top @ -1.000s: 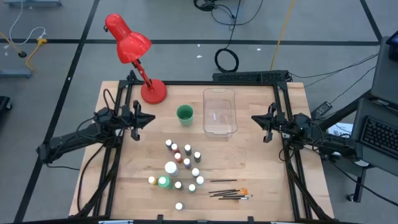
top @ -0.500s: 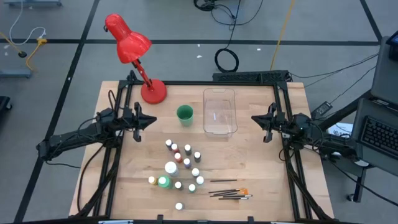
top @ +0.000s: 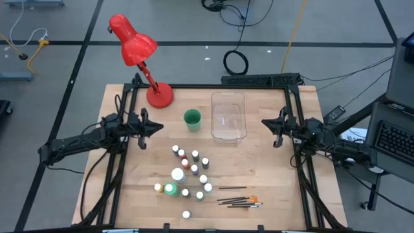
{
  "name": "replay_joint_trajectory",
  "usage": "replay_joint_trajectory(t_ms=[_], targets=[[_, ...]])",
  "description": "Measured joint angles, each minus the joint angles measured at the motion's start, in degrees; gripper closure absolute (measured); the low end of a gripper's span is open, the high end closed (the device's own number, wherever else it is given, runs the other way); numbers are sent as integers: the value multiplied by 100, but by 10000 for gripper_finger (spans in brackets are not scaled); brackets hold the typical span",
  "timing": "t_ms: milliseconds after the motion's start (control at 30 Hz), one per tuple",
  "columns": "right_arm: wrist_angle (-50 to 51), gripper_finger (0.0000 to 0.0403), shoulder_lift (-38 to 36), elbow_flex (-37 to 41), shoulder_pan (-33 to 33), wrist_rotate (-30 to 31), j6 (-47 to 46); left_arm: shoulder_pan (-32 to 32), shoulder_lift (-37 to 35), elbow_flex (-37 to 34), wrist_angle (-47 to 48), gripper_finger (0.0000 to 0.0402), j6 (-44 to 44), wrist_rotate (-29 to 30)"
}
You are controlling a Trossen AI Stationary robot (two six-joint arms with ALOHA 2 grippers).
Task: Pick & Place Paint Supplies
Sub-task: Put the black paint brush into the green cup
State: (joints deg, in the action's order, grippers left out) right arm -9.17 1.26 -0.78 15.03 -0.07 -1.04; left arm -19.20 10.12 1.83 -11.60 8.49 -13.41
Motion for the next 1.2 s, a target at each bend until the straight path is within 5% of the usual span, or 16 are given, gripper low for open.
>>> replay_joint_trajectory(t_ms=[167,1200], targets=[[-2,397,-2,0,0,1,1,0,1,0,2,376,65,444],[-42,397,36,0,0,14,643,0,1,0,-54,376,74,446]])
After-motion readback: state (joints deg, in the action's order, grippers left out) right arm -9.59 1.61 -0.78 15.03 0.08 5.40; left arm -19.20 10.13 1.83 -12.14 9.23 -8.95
